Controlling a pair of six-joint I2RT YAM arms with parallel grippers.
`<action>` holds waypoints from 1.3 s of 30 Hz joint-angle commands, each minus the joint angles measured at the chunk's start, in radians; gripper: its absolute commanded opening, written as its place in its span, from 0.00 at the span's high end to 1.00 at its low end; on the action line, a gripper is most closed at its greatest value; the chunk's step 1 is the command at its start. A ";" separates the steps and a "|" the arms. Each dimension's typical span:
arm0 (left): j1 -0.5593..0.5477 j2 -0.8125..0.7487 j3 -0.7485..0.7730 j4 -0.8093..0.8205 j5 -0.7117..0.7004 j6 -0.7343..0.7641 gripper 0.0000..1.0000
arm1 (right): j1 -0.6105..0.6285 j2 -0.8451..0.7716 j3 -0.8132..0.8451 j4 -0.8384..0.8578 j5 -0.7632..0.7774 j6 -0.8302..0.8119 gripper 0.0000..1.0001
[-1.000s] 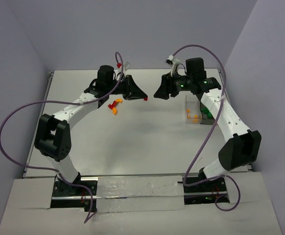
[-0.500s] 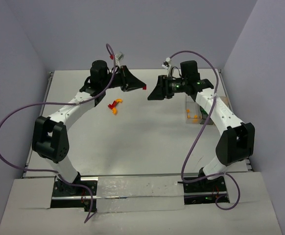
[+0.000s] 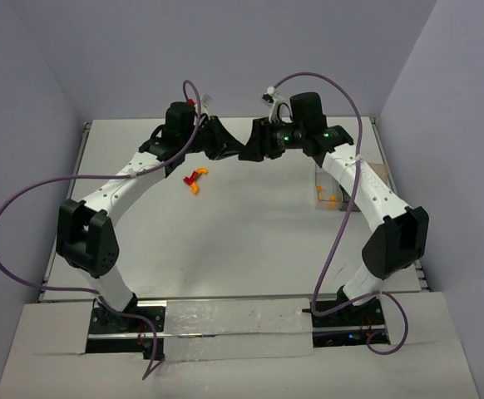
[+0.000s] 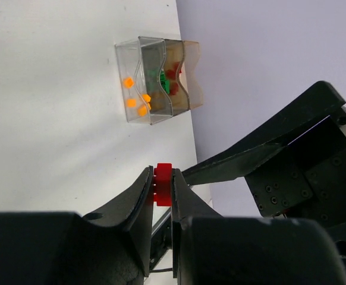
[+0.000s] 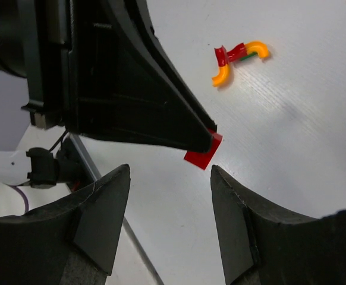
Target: Sort the legos into containers by color
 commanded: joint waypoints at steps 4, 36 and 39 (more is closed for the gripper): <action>-0.020 -0.011 0.034 -0.019 -0.044 -0.003 1.00 | 0.024 0.054 0.094 -0.043 0.170 0.025 0.40; 0.045 -0.045 0.007 -0.040 -0.094 0.057 0.01 | -0.010 -0.003 -0.008 -0.053 0.221 -0.040 1.00; 0.130 -0.063 0.009 -0.049 -0.098 0.170 0.01 | -0.091 -0.071 -0.090 -0.086 0.223 -0.134 1.00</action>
